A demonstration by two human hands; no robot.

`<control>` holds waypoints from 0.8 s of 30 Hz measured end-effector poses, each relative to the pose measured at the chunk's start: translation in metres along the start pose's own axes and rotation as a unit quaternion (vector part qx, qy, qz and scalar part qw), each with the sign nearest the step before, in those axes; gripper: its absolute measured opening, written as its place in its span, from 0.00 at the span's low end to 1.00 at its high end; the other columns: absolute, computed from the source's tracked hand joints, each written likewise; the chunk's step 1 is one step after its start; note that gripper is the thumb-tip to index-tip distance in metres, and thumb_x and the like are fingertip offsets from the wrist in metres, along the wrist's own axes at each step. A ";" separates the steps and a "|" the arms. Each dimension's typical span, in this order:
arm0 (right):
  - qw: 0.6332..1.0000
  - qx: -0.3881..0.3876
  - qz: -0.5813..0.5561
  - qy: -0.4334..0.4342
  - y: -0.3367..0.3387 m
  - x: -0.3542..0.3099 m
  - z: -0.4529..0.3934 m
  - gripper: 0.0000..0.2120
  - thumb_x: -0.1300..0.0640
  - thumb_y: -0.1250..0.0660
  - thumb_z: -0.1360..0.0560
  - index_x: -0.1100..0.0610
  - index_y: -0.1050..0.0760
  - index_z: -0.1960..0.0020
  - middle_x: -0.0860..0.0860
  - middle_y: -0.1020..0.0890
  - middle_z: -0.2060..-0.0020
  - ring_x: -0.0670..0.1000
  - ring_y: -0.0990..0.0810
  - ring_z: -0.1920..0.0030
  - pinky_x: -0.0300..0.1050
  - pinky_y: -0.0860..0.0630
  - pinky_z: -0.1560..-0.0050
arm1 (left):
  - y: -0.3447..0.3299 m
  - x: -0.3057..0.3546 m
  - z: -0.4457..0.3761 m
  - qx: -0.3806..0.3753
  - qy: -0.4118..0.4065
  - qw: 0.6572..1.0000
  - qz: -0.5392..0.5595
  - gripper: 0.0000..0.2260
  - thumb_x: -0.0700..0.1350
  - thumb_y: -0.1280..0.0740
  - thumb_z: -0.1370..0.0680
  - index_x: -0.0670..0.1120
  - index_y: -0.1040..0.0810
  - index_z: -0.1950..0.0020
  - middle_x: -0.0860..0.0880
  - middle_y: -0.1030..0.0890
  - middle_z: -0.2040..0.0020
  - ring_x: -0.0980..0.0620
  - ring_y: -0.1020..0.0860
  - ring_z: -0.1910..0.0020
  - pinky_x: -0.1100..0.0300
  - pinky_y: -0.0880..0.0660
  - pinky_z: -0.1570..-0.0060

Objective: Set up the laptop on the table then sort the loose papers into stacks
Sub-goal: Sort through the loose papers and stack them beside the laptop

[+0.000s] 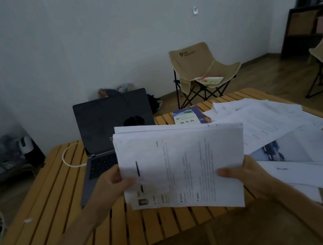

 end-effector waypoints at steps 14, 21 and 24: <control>1.000 -0.006 0.029 0.000 0.003 0.000 -0.012 0.17 0.70 0.31 0.26 0.56 0.26 0.41 0.52 0.15 0.54 0.55 0.15 0.51 0.54 0.16 0.54 | -0.009 0.027 -0.004 0.022 -0.052 0.998 0.031 0.21 0.28 0.39 0.24 0.49 0.22 0.39 0.51 0.16 0.44 0.52 0.18 0.46 0.57 0.19 0.54; 0.998 -0.033 0.060 -0.015 0.000 0.014 -0.006 0.16 0.76 0.32 0.28 0.59 0.24 0.47 0.59 0.18 0.52 0.54 0.16 0.52 0.46 0.17 0.58 | 0.005 0.059 -0.005 0.058 -0.109 0.990 0.061 0.09 0.44 0.37 0.20 0.47 0.19 0.43 0.45 0.18 0.44 0.44 0.21 0.43 0.43 0.23 0.45; 0.999 -0.036 0.039 0.009 -0.002 0.014 -0.006 0.16 0.76 0.32 0.28 0.60 0.24 0.46 0.59 0.18 0.53 0.54 0.15 0.51 0.46 0.17 0.60 | 0.003 0.072 -0.003 0.109 -0.118 0.986 0.049 0.13 0.55 0.37 0.21 0.47 0.20 0.46 0.44 0.20 0.47 0.43 0.22 0.46 0.41 0.24 0.45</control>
Point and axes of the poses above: each hand's wrist, its own z-axis away from the middle knuckle, its own y-axis out of the back of the hand, x = y × z, the point moved 7 cm from there along -z, towards the middle knuckle
